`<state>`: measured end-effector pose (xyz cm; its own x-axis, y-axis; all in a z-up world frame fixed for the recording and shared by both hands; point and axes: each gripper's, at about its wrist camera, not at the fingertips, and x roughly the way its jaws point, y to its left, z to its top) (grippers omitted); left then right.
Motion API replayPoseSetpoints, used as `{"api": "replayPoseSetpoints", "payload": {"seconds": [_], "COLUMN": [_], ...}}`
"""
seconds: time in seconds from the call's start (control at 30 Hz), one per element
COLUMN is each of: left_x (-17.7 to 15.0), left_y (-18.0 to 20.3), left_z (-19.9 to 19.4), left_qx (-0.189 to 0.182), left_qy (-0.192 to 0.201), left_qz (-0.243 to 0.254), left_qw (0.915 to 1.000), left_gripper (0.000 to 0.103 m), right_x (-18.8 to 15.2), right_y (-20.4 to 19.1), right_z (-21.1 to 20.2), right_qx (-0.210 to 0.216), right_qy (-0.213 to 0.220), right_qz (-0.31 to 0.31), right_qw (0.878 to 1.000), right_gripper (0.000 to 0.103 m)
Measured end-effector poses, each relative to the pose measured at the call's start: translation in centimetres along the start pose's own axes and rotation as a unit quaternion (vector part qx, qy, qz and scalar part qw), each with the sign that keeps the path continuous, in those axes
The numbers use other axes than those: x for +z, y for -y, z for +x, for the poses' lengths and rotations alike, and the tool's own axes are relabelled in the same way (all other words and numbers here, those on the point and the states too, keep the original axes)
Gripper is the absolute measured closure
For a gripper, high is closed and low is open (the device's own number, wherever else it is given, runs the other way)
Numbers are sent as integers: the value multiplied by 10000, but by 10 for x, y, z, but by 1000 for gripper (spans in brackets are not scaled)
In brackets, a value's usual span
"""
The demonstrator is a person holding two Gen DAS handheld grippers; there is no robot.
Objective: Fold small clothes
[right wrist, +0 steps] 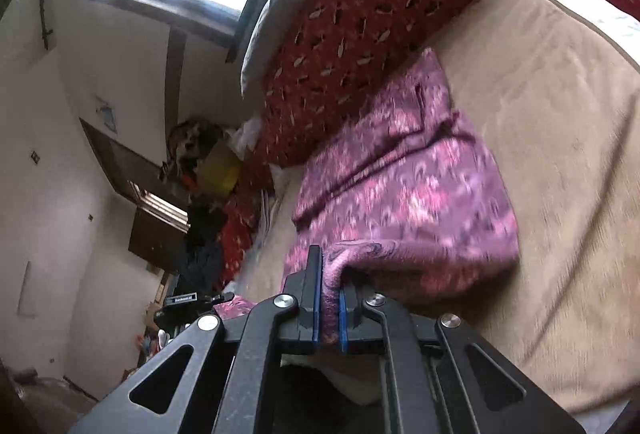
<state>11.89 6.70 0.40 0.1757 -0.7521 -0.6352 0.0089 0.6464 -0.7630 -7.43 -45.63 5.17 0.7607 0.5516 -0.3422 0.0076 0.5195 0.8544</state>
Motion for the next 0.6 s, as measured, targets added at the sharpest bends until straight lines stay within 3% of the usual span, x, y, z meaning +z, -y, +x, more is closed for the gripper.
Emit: {"api": "replayPoseSetpoints", "payload": {"seconds": [0.33, 0.6], "left_x": [83, 178], "left_y": [17, 28], "left_z": [27, 89], "left_qx": [41, 254], "left_qy": [467, 609], "left_qz": [-264, -485], "left_qw": [9986, 9966], "left_gripper": [96, 96], "right_x": [80, 154], "right_y": [23, 61], "right_z": [52, 109], "right_qx": [43, -16], "right_qy": [136, 410], "right_qz": [111, 435], "right_qw": [9998, 9982], "right_gripper": [97, 97]}}
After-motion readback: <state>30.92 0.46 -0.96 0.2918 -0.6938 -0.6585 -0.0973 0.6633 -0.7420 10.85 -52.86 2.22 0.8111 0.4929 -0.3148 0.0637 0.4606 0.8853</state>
